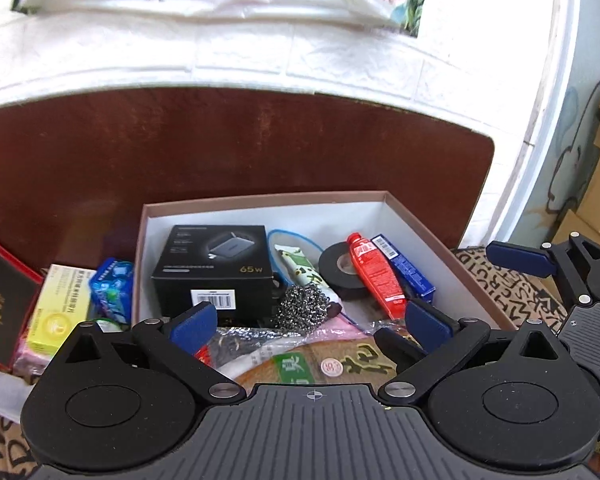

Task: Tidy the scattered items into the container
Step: 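Lower both items into the cardboard box and open both grippers, then withdraw both tools up and back from the cardboard box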

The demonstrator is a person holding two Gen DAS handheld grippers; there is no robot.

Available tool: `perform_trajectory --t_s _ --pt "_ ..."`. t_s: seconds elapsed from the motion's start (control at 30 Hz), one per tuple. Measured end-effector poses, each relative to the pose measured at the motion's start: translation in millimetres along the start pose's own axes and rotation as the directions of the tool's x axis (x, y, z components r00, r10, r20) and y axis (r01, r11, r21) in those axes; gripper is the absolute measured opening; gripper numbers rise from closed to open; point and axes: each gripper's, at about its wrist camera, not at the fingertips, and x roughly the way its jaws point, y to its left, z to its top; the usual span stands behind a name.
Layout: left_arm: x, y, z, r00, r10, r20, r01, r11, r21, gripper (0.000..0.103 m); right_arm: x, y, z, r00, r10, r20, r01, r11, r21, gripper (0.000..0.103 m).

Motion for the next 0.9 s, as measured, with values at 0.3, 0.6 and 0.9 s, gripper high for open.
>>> perform_trajectory --t_s 0.3,0.6,0.9 --pt "-54 -4 -16 0.997 0.045 0.063 -0.046 0.999 0.009 0.103 -39 18 -2 0.998 0.018 0.056 -0.02 0.999 0.033 0.103" --pt "-101 3 -43 0.991 0.112 0.076 -0.113 0.993 0.013 0.103 -73 49 -13 0.994 0.055 0.098 -0.064 0.994 0.085 0.103" --pt "-131 24 -72 0.985 0.166 0.052 -0.165 0.986 -0.015 0.103 -90 86 -25 0.99 0.106 0.092 -0.119 0.982 0.147 0.103"
